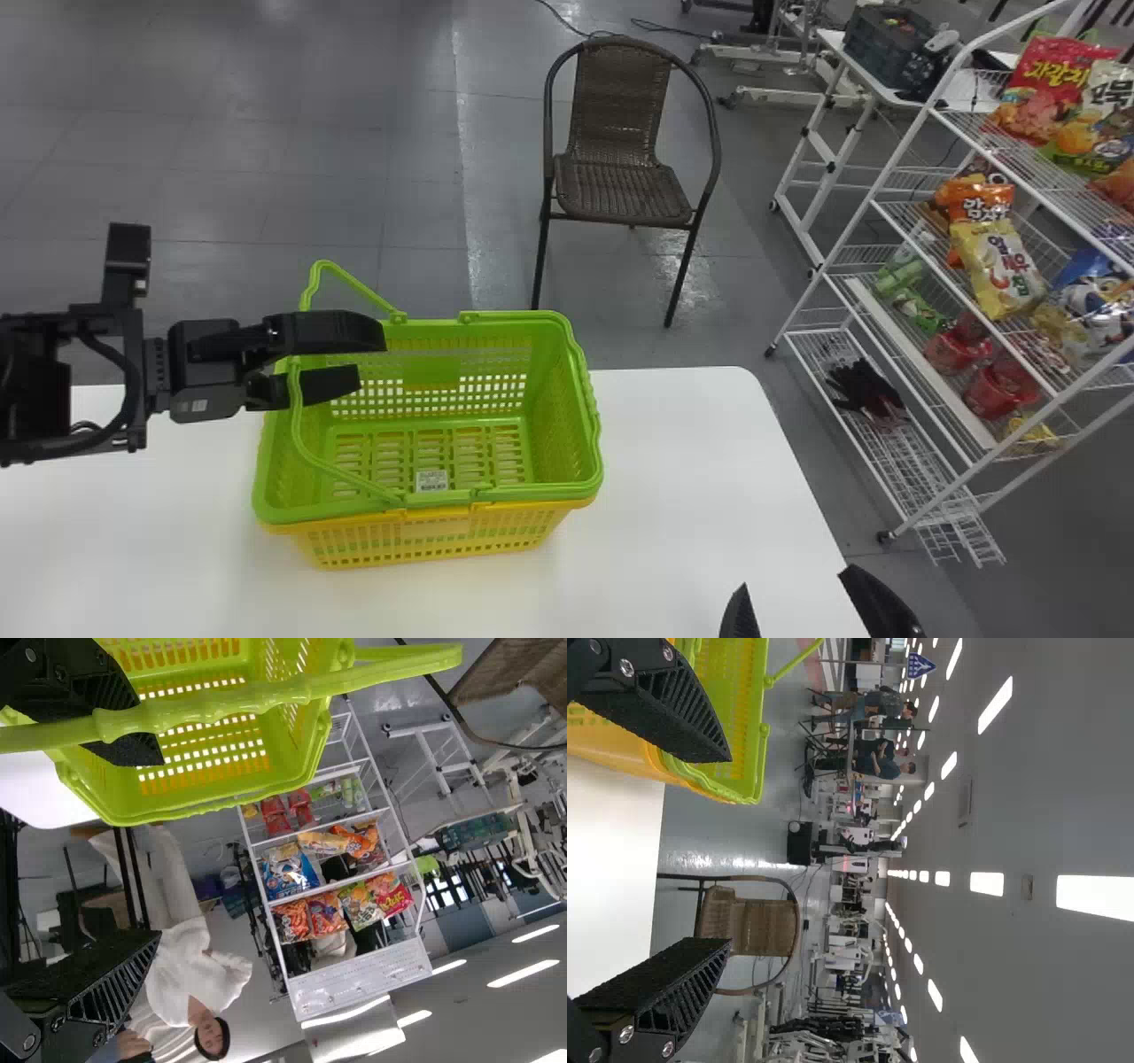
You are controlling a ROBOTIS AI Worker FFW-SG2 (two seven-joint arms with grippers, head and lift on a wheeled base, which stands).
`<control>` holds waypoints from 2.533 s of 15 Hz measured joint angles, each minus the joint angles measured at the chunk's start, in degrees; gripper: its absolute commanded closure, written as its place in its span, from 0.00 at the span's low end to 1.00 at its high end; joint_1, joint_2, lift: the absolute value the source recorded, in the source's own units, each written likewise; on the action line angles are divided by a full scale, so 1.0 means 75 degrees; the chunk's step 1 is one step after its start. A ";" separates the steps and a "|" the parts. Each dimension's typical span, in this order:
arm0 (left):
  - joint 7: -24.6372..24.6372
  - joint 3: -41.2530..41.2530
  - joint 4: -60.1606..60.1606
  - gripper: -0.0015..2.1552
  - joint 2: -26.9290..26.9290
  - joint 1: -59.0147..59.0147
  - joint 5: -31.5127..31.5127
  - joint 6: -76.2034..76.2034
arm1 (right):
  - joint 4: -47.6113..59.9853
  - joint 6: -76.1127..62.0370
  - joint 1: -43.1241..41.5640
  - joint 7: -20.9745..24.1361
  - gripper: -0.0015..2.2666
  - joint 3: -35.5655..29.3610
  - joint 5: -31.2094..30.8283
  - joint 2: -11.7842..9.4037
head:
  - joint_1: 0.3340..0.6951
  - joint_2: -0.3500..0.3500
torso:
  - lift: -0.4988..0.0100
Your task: Grasp handle with right gripper to insert into left gripper then lift and swing left to center
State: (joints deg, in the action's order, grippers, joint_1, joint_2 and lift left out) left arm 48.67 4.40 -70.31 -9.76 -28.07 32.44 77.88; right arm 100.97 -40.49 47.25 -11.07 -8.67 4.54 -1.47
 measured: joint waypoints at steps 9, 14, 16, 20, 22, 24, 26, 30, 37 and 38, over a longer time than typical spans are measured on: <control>-0.0158 -0.0387 -0.0001 0.06 0.0157 -0.0427 -0.0021 0.0064 | -0.0028 0.1100 -0.0771 0.0115 0.03 -0.0301 0.0008 0.0059 | 1.00 0.07 | 0.98; -0.0185 -0.0456 0.0000 0.06 0.0245 -0.0442 -0.0025 0.0064 | -0.0238 0.2136 -0.1538 0.0218 0.03 -0.0354 -0.0221 0.0025 | 1.00 0.06 | 0.98; -0.0185 -0.0457 0.0000 0.06 0.0245 -0.0448 -0.0025 0.0064 | -0.0344 0.2551 -0.1850 0.0241 0.03 -0.0343 -0.0338 -0.0024 | 1.00 0.06 | 0.98; -0.0184 -0.0465 0.0000 0.06 0.0247 -0.0451 -0.0025 0.0062 | -0.0413 0.3418 -0.2368 0.0246 0.04 -0.0260 -0.0409 -0.0149 | 1.00 0.08 | 0.98; -0.0173 -0.0468 0.0011 0.06 0.0248 -0.0449 -0.0025 0.0046 | -0.0369 0.3758 -0.2540 0.0235 0.18 -0.0187 -0.0347 -0.0198 | 1.00 0.08 | 0.98; -0.0172 -0.0469 0.0023 0.06 0.0244 -0.0424 -0.0026 0.0041 | -0.0285 0.4182 -0.2691 0.0230 0.50 -0.0150 -0.0278 -0.0229 | 1.00 0.09 | 0.98; -0.0172 -0.0469 0.0027 0.06 0.0237 -0.0407 -0.0034 0.0041 | -0.0227 0.4554 -0.2835 0.0231 0.85 -0.0150 -0.0220 -0.0262 | 1.00 0.09 | 0.98; -0.0172 -0.0469 0.0026 0.06 0.0235 -0.0377 -0.0034 0.0062 | -0.0176 0.5443 -0.3186 0.0126 1.00 -0.0201 -0.0192 -0.0358 | 1.00 0.09 | 0.98; -0.0185 -0.0469 0.0024 0.06 0.0247 -0.0366 -0.0013 0.0064 | -0.0812 0.5595 -0.4023 -0.0693 1.00 -0.0219 -0.0354 -0.0679 | 1.00 0.11 | 0.98; -0.0184 -0.0469 0.0024 0.06 0.0247 -0.0361 -0.0013 0.0064 | -0.0927 0.5572 -0.4124 -0.0695 1.00 -0.0171 -0.0441 -0.0720 | 1.00 0.11 | 0.98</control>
State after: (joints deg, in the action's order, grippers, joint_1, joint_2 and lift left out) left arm 47.28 0.88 -70.14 -7.91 -30.77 32.34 78.36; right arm 94.02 1.30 16.32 -16.29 -9.95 1.23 -6.87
